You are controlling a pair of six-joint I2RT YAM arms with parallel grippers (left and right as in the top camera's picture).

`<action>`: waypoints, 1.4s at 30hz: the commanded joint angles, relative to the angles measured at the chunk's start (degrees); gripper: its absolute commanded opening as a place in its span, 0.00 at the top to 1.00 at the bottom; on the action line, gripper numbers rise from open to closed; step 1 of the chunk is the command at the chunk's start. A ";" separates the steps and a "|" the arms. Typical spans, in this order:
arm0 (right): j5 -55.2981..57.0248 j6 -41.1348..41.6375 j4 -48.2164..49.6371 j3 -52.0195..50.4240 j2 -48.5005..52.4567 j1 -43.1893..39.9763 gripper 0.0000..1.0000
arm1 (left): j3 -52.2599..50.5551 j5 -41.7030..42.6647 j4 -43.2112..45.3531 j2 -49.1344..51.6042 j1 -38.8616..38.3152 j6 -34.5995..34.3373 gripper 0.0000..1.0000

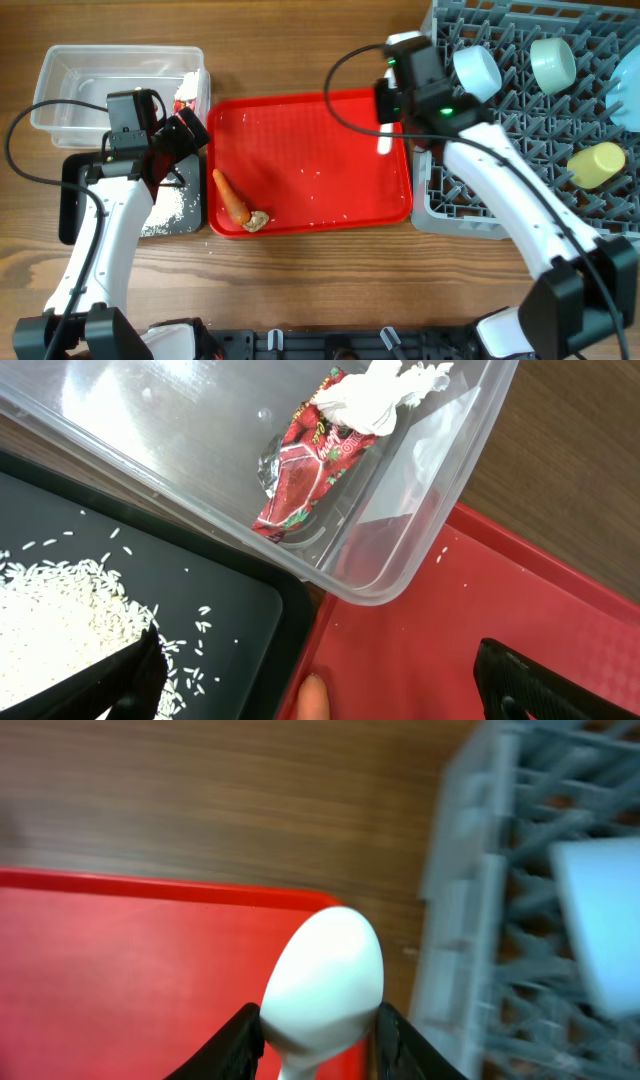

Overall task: Sort waste into correct bins and load items into the dishwasher rack
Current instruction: 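Carry the white spoon to the dish rack and release it, then grasp the orange carrot on the red tray with the left gripper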

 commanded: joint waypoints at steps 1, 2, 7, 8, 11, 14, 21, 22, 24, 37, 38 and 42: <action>0.98 -5.07 -2.29 0.83 -1.42 -4.13 0.64 | 0.11 0.46 -0.02 -0.94 0.22 -0.98 0.00; 1.01 -5.16 -3.41 0.83 -1.38 -5.16 0.64 | 0.11 0.46 -0.02 -0.94 0.22 -0.98 0.00; 0.98 -5.14 -6.78 0.81 -1.36 -8.63 0.64 | 0.11 0.46 0.00 -0.94 0.22 -0.98 0.00; 1.01 -5.20 -7.10 0.81 -1.36 -9.11 0.64 | 0.11 0.48 0.00 -0.94 0.22 -0.98 0.00; 0.98 -5.14 -7.91 0.81 -1.36 -10.60 0.64 | 0.11 0.48 0.00 -0.94 0.22 -0.98 0.00; 1.01 -5.18 -8.15 0.81 -1.36 -12.11 0.64 | 0.11 0.46 0.00 -0.94 0.22 -0.98 0.00; 0.98 -5.16 -7.43 0.81 -1.36 -14.29 0.64 | 0.11 0.48 -0.02 -0.94 0.22 -0.98 0.00; 0.98 -5.14 -7.32 0.81 -1.36 -14.29 0.64 | 0.11 0.48 -0.02 -0.94 0.22 -0.98 0.00; 0.96 -5.16 -7.08 0.81 -1.36 -14.29 0.64 | 0.11 0.46 -0.02 -0.94 0.22 -0.98 0.00; -26.62 -8.20 0.00 0.81 -0.20 -12.28 0.59 | 0.11 0.48 -0.55 -0.94 0.20 -0.98 0.00; -26.62 -8.81 -0.04 0.81 0.09 -11.69 0.57 | 0.11 0.48 -0.90 -0.94 0.20 -0.98 0.00; -26.53 -11.21 -0.50 0.81 1.84 -7.80 0.51 | 0.11 0.52 -2.56 -0.94 0.20 -0.98 0.00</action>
